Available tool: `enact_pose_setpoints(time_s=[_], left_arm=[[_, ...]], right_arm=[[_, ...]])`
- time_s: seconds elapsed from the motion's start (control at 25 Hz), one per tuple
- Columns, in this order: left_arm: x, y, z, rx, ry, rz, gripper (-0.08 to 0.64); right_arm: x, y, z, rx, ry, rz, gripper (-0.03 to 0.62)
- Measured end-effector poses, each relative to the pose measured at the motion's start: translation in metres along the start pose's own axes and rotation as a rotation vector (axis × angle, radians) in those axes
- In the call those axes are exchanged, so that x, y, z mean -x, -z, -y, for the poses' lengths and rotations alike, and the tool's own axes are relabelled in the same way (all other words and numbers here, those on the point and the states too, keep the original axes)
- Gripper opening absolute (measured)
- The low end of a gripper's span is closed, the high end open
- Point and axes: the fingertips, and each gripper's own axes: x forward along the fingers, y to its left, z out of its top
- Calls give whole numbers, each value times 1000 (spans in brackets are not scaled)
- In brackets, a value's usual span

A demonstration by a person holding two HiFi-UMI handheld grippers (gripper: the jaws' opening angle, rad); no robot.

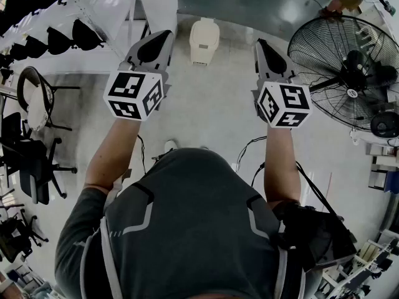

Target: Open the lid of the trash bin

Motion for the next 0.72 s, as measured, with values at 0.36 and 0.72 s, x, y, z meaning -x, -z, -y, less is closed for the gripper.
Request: enact_pose_setpoints(time_s=[0.36, 0.72], left_arm=[[2, 3, -15, -8, 4, -6, 9], [8, 6, -41, -13, 24, -5, 9]], right_arm=[[-8, -4, -13, -6, 1, 6, 26], [-22, -4, -37, 16, 24, -12, 28]])
